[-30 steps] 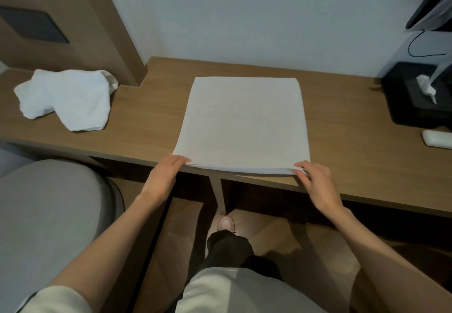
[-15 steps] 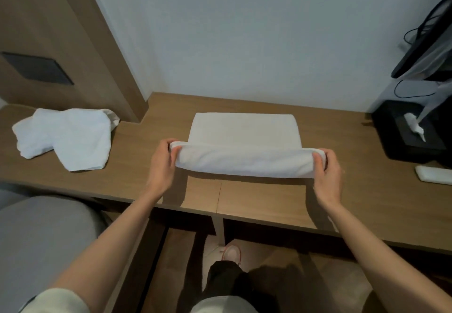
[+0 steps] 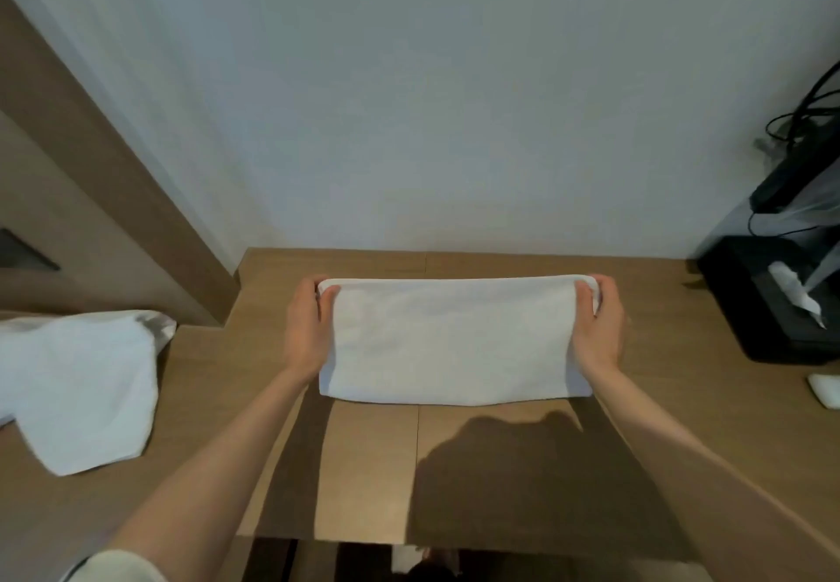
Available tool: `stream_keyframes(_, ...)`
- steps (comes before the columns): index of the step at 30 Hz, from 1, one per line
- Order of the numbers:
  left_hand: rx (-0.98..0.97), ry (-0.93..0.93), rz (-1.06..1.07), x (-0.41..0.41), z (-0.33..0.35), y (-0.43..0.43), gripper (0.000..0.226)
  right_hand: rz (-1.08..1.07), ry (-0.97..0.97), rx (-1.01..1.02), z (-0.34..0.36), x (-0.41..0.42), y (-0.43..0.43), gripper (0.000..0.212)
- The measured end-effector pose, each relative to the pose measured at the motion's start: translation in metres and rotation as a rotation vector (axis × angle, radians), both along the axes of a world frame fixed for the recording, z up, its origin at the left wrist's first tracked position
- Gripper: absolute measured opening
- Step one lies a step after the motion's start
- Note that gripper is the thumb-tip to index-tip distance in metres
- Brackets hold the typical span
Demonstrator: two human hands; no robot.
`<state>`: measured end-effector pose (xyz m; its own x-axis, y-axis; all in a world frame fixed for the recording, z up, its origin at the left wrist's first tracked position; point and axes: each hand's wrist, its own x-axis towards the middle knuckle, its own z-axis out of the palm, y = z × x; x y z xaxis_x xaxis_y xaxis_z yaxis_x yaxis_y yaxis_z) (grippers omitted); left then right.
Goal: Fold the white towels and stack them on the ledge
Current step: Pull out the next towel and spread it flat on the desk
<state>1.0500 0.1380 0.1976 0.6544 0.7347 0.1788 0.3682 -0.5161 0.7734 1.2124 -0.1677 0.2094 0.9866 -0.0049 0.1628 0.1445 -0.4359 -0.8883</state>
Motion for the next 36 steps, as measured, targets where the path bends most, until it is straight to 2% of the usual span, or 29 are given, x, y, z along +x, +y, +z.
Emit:
stream_keyframes(5, -0.022, 0.04, -0.041, 0.03, -0.019, 0.02, 0.006, 0.009, 0.058, -0.08, -0.012, 0.027, 0.015, 0.015)
stream_keyframes(9, -0.075, 0.181, -0.053, 0.047, -0.042, 0.031, 0.019, 0.071, 0.168, -0.267, -0.027, 0.05, 0.024, 0.026)
stream_keyframes(16, -0.025, 0.351, -0.096, 0.063, -0.061, 0.039, 0.018, 0.098, 0.347, -0.41, -0.046, 0.069, 0.032, 0.024)
stream_keyframes(23, -0.025, 0.304, -0.094, 0.07, -0.061, 0.045, 0.025, -0.016, 0.254, -0.64, -0.06, 0.079, 0.041, 0.028)
stream_keyframes(27, 0.004, 0.315, -0.077, 0.075, -0.059, 0.044, 0.024, -0.113, 0.309, -0.627, -0.063, 0.088, 0.047, 0.027)
stream_keyframes(30, -0.045, 0.303, -0.029, 0.079, -0.057, 0.043, 0.019, -0.166, 0.444, -0.492, -0.06, 0.097, 0.05, 0.026)
stream_keyframes(36, -0.195, 0.322, 0.09, 0.084, -0.056, 0.041, 0.033, -0.24, 0.564, -0.317, -0.057, 0.096, 0.045, 0.02)
